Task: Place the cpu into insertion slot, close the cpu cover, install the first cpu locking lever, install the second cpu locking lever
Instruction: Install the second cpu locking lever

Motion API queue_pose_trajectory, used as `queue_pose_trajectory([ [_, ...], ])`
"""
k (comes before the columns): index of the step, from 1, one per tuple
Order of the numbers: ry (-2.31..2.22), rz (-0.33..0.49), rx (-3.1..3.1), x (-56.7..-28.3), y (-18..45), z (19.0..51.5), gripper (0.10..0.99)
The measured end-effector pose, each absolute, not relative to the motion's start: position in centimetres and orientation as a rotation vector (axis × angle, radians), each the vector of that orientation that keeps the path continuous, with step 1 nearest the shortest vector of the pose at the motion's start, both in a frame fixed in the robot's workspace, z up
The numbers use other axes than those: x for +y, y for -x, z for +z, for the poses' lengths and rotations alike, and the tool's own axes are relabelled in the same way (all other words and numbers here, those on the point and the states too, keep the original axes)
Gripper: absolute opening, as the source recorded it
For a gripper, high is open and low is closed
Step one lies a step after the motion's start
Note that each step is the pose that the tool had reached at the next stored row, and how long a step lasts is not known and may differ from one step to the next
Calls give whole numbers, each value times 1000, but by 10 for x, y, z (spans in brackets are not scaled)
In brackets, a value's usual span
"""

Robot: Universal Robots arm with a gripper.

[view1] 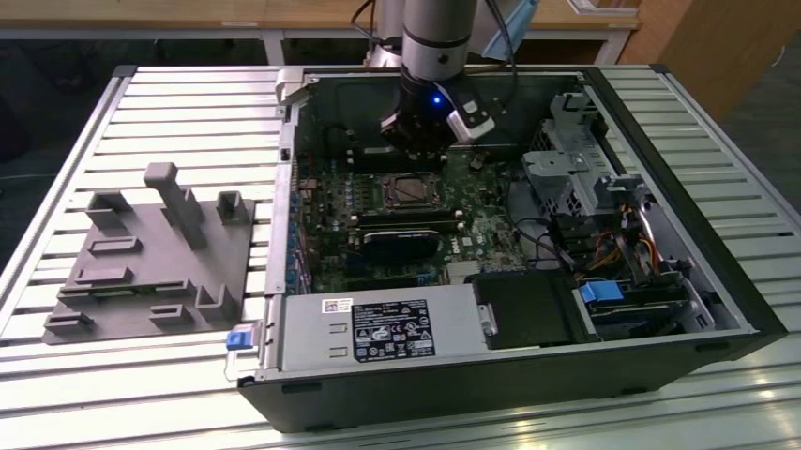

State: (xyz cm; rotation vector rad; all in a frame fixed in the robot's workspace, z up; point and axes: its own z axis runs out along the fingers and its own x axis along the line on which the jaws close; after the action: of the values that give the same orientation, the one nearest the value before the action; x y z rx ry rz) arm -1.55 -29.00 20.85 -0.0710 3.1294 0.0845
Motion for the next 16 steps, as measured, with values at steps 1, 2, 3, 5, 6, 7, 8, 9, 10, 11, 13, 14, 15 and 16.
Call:
queue_pose_trajectory([
  [1,71,84,3129,-290,16,209,106],
  [2,71,85,3129,-291,15,209,106],
  [3,71,85,3129,-291,15,209,106],
  [5,71,85,3129,-292,15,208,106],
  [6,71,85,3129,-292,15,209,106],
  [7,71,85,3129,-292,15,209,106],
  [8,71,85,3129,-292,15,208,106],
  [9,71,85,3129,-293,15,209,106],
  [10,71,85,3129,-293,15,209,106],
  [11,71,85,3129,-293,15,209,106],
  [13,71,85,3129,-294,15,209,106],
  [14,71,85,3129,-295,15,209,106],
  [15,71,85,3129,-295,15,208,106],
  [16,71,85,3129,-295,15,208,106],
])
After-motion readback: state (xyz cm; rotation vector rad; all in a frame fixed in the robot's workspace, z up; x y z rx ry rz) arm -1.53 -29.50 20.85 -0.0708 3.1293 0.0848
